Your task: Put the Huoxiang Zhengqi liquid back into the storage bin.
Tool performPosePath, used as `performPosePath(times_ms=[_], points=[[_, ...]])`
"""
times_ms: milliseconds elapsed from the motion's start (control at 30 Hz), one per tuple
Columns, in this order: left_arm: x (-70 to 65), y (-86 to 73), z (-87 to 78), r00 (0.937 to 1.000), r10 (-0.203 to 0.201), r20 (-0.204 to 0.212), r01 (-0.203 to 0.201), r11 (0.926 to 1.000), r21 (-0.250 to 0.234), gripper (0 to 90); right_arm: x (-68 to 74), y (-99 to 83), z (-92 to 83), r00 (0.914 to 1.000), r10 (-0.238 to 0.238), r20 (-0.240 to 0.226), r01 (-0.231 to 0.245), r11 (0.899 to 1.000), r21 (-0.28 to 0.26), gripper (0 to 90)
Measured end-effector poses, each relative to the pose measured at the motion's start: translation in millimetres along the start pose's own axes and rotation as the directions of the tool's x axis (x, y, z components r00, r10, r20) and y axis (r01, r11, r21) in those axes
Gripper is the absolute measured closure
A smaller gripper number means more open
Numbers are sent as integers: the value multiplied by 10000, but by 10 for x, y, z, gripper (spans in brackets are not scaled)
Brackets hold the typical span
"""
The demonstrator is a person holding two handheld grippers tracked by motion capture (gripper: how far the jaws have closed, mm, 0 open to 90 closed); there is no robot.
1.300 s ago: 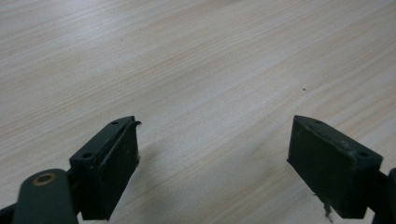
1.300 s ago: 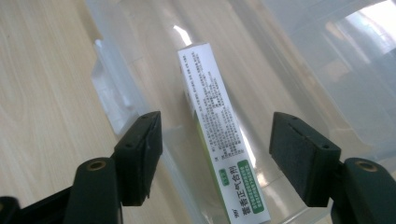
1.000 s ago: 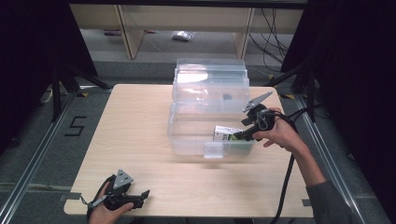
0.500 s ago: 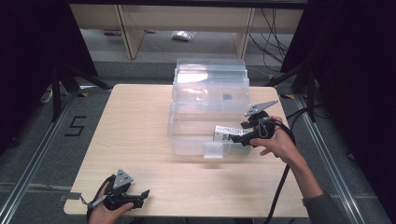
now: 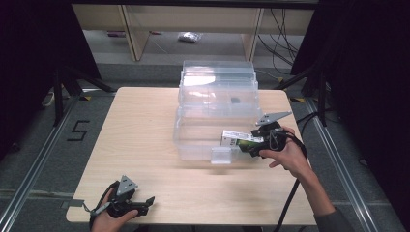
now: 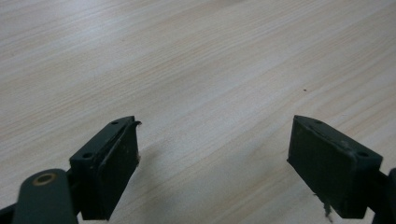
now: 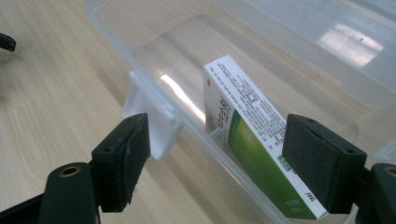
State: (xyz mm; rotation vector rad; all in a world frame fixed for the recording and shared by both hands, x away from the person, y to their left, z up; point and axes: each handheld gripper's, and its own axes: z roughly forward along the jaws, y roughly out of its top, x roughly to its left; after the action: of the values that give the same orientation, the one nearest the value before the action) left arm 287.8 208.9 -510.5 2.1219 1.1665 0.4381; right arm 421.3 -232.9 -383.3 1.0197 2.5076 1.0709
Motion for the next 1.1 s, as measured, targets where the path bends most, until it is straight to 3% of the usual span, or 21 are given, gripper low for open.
performPosePath(times_ms=[100, 200, 267, 333, 367, 433, 500, 533, 600, 667, 733, 800, 833, 867, 900, 967, 1000, 1100], points=[[-11, -2, 4, 10000, -61, 56, 61, 9999, -101, 156, 20, -49, -27, 10000, -42, -31, 43, 10000, 82, 245], [-12, -1, 7, 9999, -119, 78, 120, 9998, -131, 156, 53, -115, -21, 9999, 86, -51, -88, 9994, -334, 245], [-4, 0, -4, 10000, 50, 70, -50, 10000, -1, 156, 74, -161, -36, 9999, 112, 28, -111, 9998, -187, 244], [-10, 0, 5, 9999, -80, 75, 81, 9999, -136, 156, 90, -211, -14, 10000, -3, 20, 4, 9990, -455, 244], [-10, 0, 5, 9999, -78, 80, 79, 9999, -137, 156, 106, -221, -46, 9998, 191, -42, -191, 9996, -218, 244], [-11, -1, 6, 9999, -74, 82, 75, 9999, -127, 156, 115, -243, -51, 9998, 205, 19, -204, 9994, -272, 244], [-11, -2, 10, 9999, -72, 96, 73, 9999, -99, 156, 141, -313, -48, 9999, 128, -15, -128, 9993, -361, 241], [-19, -2, 23, 9997, -204, -94, 202, 9996, -209, 156, 157, -345, -26, 9998, 174, 43, -171, 9979, -631, 241], [-9, -1, -1, 10000, 14, 60, -14, 10000, -18, 156, 184, -378, -33, 9993, 378, -66, -381, 9983, -441, 240], [-5, -1, -3, 10000, 49, 48, -49, 10000, -20, 156, 207, -421, -17, 9998, 191, 26, -189, 9977, -654, 240], [-9, 0, 4, 9999, -86, 59, 86, 9999, -83, 156, 250, -465, -3, 9996, 284, -47, -287, 9956, -889, 240], [-10, -3, 3, 10000, -14, 15, 14, 10000, -30, 156, 269, -504, 11, 10000, 18, -48, -22, 9959, -909, 240], [-7, -3, -1, 10000, 19, 46, -19, 10000, -25, 156, 288, -519, 15, 9999, 29, -119, -40, 9956, -936, 240], [-10, 0, 1, 10000, -40, 59, 40, 10000, -79, 156, 330, -535, 2, 9992, 378, -161, -390, 9956, -848, 239], [-10, 0, 1, 10000, -40, 59, 40, 10000, -79, 156, 333, -549, 13, 9999, 150, -86, -158, 9952, -963, 238], [-8, -1, -3, 10000, 40, 61, -40, 10000, -32, 156, 363, -568, 9, 9996, 230, -175, -245, 9954, -931, 238], [-10, -2, -3, 10000, 31, 48, -31, 10000, -16, 156, 351, -576, 18, 9997, -38, -255, 13, 9953, -964, 238], [-8, 3, -11, 9999, 68, 78, -69, 10000, 40, 156, 378, -607, 14, 9997, 54, -246, -78, 9951, -987, 236]])
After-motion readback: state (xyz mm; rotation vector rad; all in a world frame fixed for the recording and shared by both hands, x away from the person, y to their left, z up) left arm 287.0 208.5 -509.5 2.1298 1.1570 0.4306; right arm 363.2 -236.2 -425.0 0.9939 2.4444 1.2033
